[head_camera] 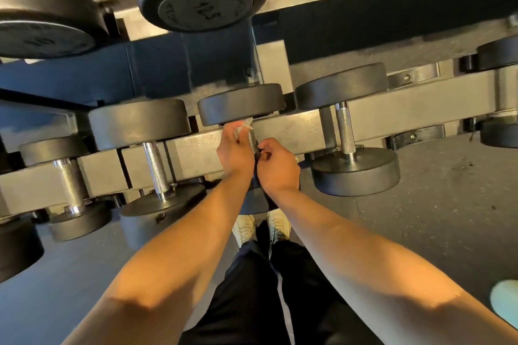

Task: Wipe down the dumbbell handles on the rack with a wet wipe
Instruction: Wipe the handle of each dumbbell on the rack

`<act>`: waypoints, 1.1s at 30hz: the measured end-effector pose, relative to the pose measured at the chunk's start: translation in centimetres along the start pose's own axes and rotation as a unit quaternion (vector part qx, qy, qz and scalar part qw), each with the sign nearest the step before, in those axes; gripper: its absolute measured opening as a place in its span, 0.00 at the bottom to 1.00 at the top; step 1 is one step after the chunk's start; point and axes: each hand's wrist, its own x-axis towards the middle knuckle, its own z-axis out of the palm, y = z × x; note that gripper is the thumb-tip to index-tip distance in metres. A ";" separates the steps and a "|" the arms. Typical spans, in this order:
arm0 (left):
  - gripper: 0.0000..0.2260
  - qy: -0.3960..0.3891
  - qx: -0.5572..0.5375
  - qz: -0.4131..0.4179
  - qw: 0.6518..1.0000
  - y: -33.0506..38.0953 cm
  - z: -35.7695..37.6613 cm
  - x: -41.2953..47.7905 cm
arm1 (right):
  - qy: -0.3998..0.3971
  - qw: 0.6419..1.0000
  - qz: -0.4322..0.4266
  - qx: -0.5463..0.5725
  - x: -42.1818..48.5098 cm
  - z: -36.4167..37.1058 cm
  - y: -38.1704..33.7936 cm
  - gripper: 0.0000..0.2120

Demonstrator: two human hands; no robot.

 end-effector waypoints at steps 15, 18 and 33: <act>0.11 -0.190 0.198 -0.005 0.962 -2.1 -3.4 -2.4 | 0.008 1.000 -0.009 -0.009 -1.7 0.1 0.4 0.10; 0.11 -0.108 0.086 -0.030 0.990 -1.9 -3.7 -1.8 | 0.005 1.000 -0.019 -0.009 -1.6 0.0 0.5 0.10; 0.09 -0.171 0.183 0.000 0.968 -2.9 -2.8 -2.3 | 0.004 1.000 -0.016 -0.005 -1.5 -0.2 0.4 0.08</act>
